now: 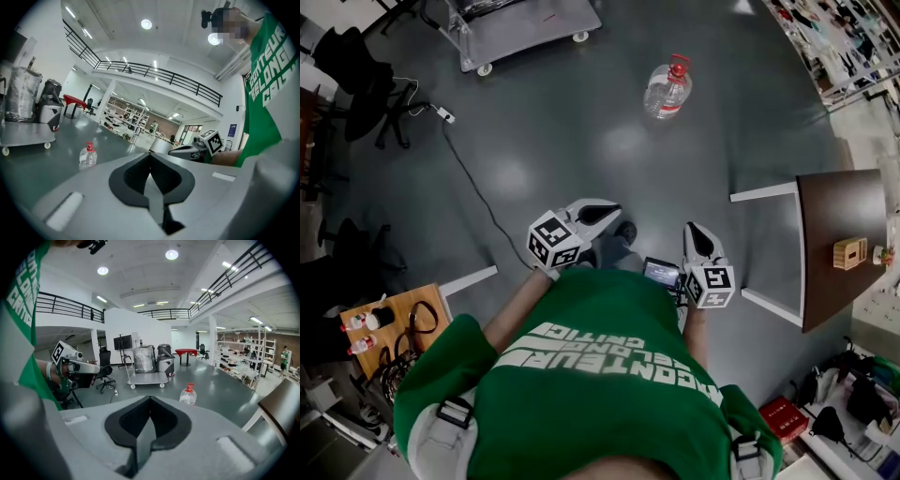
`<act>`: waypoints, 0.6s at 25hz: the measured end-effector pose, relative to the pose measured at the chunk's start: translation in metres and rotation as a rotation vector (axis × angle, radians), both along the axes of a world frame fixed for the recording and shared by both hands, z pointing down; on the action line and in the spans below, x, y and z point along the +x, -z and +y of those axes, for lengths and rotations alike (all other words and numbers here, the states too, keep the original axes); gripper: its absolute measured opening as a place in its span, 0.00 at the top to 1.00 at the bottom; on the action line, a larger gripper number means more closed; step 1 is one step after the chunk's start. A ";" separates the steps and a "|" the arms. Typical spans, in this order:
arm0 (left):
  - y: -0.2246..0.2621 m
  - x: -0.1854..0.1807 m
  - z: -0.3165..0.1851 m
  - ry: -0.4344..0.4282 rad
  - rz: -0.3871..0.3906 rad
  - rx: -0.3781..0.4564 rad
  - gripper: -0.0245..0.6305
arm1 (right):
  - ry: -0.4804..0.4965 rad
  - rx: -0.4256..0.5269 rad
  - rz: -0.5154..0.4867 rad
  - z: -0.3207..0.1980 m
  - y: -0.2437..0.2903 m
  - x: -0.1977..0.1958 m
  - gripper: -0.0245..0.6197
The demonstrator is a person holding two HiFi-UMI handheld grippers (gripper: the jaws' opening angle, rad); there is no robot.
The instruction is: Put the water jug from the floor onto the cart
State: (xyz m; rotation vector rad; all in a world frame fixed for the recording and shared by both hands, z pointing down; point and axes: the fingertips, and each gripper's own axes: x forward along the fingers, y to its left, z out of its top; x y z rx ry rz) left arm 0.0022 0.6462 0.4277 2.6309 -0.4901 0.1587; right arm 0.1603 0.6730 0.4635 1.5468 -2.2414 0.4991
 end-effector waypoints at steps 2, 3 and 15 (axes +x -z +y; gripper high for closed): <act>0.000 0.008 -0.009 -0.002 -0.003 0.000 0.94 | -0.003 0.000 -0.004 -0.008 -0.001 0.007 0.97; 0.000 0.013 -0.013 -0.004 -0.005 0.002 0.94 | -0.005 0.001 -0.007 -0.012 -0.001 0.010 0.97; -0.002 0.060 -0.056 -0.037 -0.022 0.011 0.94 | -0.041 0.008 -0.020 -0.057 -0.006 0.061 0.97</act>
